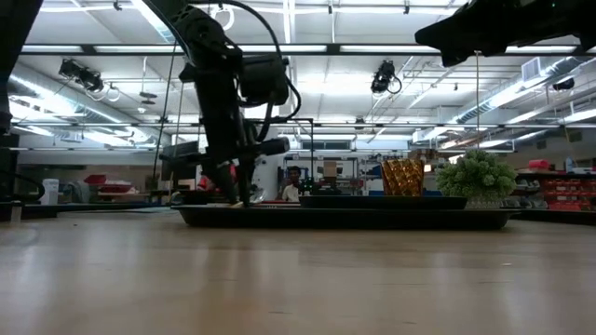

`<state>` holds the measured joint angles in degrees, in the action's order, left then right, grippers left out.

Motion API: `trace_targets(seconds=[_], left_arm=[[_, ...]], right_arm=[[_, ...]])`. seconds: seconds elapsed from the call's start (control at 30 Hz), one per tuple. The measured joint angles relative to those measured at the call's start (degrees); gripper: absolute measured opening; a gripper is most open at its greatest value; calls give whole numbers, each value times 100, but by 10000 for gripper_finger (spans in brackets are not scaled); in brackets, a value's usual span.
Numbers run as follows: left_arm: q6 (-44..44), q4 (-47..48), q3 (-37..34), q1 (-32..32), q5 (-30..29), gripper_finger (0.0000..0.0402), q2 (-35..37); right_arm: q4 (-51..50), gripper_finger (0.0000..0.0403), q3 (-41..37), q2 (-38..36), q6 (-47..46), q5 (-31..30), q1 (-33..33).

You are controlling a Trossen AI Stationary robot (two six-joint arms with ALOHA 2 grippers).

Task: Pick and place plate/cup/fork/spoon on tray
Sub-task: Put the yellow spoon on the black tray to the left of the orange fork

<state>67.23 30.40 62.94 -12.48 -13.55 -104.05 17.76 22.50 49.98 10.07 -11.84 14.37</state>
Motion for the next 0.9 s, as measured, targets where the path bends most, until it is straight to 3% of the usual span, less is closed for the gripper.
trace_targets(seconds=[0.73, 0.9], left_arm=[[151, -143, 6, -60, 252, 76, -284], [141, -145, 4, -60, 246, 94, -287]], right_arm=[[50, 9, 0, 87, 0, 0, 2], [46, 9, 0, 87, 0, 0, 3]])
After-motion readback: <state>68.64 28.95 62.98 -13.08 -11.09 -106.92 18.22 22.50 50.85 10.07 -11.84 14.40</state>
